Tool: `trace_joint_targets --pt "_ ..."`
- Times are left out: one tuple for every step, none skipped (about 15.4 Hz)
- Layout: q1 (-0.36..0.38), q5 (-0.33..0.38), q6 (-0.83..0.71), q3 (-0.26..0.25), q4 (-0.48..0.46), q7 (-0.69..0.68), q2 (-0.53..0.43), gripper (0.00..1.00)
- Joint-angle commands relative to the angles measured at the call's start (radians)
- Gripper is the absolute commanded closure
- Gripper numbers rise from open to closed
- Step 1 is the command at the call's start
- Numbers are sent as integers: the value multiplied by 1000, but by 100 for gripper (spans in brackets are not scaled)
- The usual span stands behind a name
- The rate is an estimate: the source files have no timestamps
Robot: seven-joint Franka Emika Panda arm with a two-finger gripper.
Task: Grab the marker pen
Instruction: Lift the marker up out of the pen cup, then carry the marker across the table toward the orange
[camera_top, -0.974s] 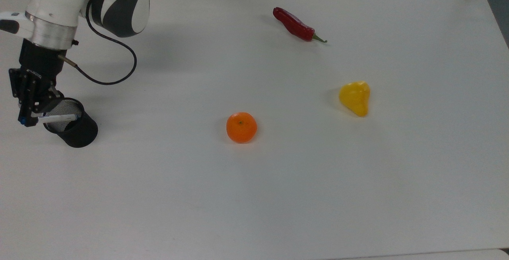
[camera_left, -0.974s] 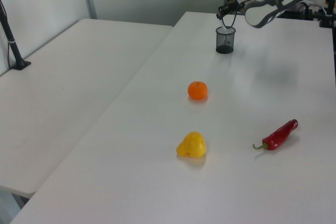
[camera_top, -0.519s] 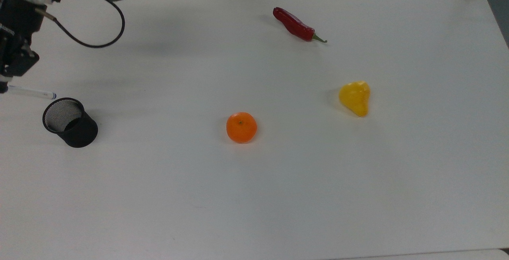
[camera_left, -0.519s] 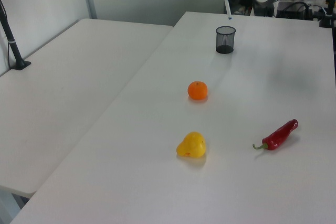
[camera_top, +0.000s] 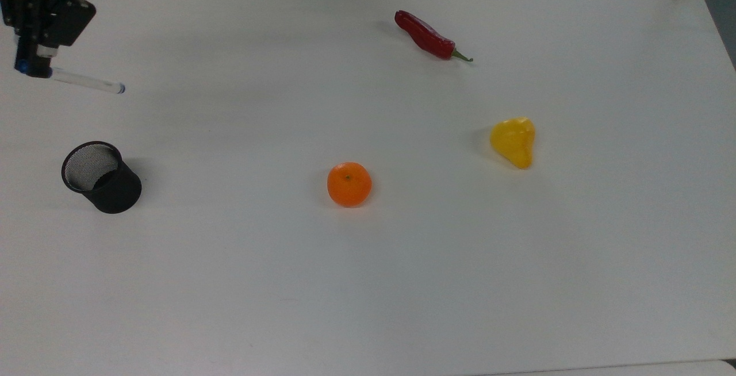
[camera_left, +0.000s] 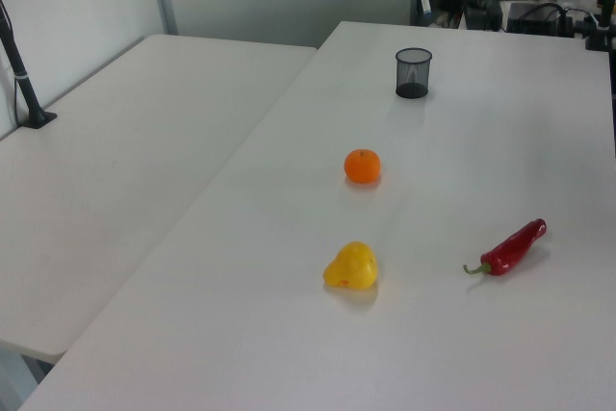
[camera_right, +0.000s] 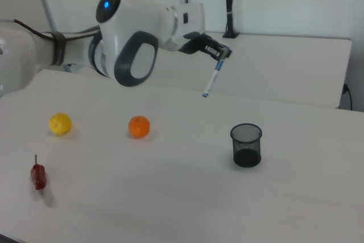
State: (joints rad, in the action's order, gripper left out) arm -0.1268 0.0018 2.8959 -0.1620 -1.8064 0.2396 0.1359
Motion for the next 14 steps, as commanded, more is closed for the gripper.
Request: trace_joint_targets --pt "47 3 -258 33 -45 13 -133 100" --pt "67 3 -361 33 -44 9 -157 100" --pt "88 3 -448 35 -42 0 -177 100" --pt "105 4 -511 45 -44 -16 -196 100" --pt "107 6 -573 68 -44 -28 -209 100" --pt "107 6 -637 94 -44 -39 -213 100" --pt "107 6 -697 116 -42 -57 -214 100" --pt "107 7 -748 139 -44 -84 -214 100" --pt "107 9 -798 165 -45 -114 -211 100" --pt "107 18 -841 188 -50 -143 -205 100" --pt "107 30 -868 211 -54 -166 -199 100" --pt "108 50 -886 225 -57 -184 -188 100" --pt "108 64 -902 240 -63 -197 -174 100" --pt "111 67 -905 261 -65 -200 -156 100"
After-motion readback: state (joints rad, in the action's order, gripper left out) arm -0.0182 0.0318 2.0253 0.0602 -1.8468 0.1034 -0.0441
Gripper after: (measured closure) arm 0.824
